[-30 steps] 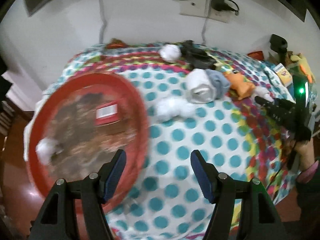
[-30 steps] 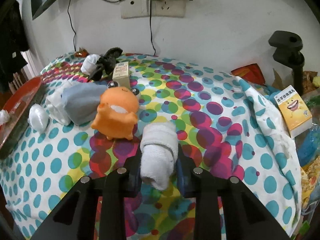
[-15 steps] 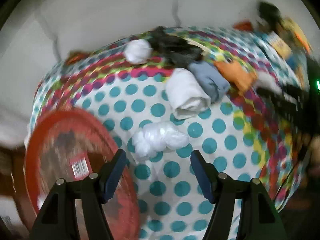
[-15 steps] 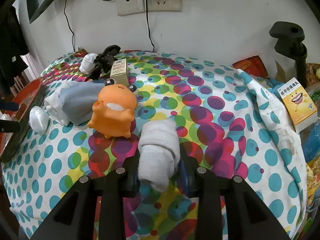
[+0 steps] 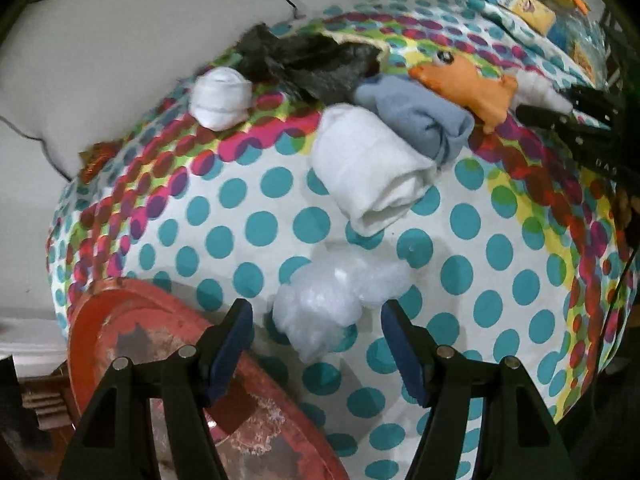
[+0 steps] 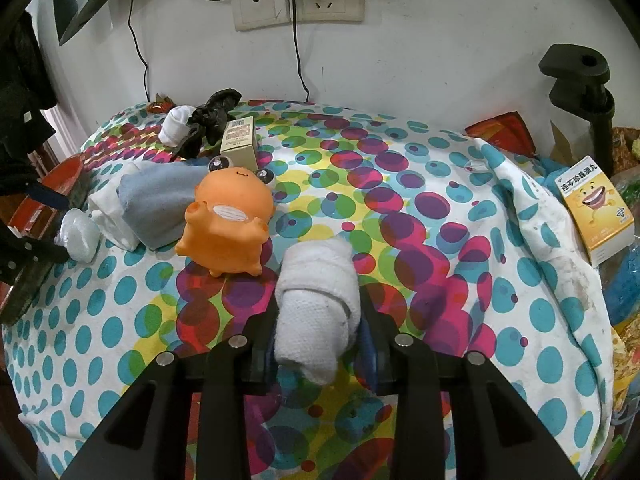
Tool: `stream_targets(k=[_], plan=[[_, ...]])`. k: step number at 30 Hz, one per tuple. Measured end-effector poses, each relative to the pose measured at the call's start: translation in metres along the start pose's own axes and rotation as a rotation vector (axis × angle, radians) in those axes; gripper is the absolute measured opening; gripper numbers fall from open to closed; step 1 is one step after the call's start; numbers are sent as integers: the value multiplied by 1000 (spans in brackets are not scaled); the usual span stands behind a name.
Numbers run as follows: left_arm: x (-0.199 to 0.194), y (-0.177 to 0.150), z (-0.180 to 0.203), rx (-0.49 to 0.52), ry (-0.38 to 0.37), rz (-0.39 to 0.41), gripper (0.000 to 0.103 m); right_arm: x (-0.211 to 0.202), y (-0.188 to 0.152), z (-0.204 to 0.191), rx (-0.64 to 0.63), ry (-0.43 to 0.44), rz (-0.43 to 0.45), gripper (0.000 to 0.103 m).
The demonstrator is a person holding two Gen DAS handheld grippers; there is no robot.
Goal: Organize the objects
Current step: 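Grasp the second clear plastic bundle with the left tool, then carry the plastic bundle over the red tray with the left tool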
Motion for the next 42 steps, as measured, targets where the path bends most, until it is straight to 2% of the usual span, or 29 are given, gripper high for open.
stream_targets(k=[4, 7, 12, 15, 22, 30, 33, 38, 42], plan=[[5, 4, 4, -16, -41, 6, 69, 1, 0, 0, 3, -2, 1, 32], [5, 6, 5, -63, -65, 23, 69, 1, 0, 0, 2, 0, 1, 34], [12, 1, 2, -172, -103, 1, 68, 1, 1, 0, 11, 9, 3, 34], [15, -4, -2, -240, -119, -1, 39, 1, 1, 0, 13, 12, 4, 34], [11, -10, -6, -369, -121, 11, 36, 1, 0, 0, 15, 14, 5, 34], [-13, -22, 10, -397, -107, 21, 36, 1, 0, 0, 12, 10, 3, 34], [-28, -28, 12, -409, -113, 55, 36, 1, 0, 0, 11, 7, 3, 35], [-55, -35, 12, -443, -65, 107, 36, 1, 0, 0, 10, 5, 2, 35], [-72, -40, 12, -479, -62, 131, 36, 1, 0, -1, 4, -3, 0, 35]])
Point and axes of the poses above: each gripper's, at about its wrist camera, not at the fingertips, and x roughly the way its jaws point, z to its right, y to its top, the point moved 7 cm from there along x, roughly the way its jaws point, and after that the axes turned 11 degrees about y, right-handed, at the moved point
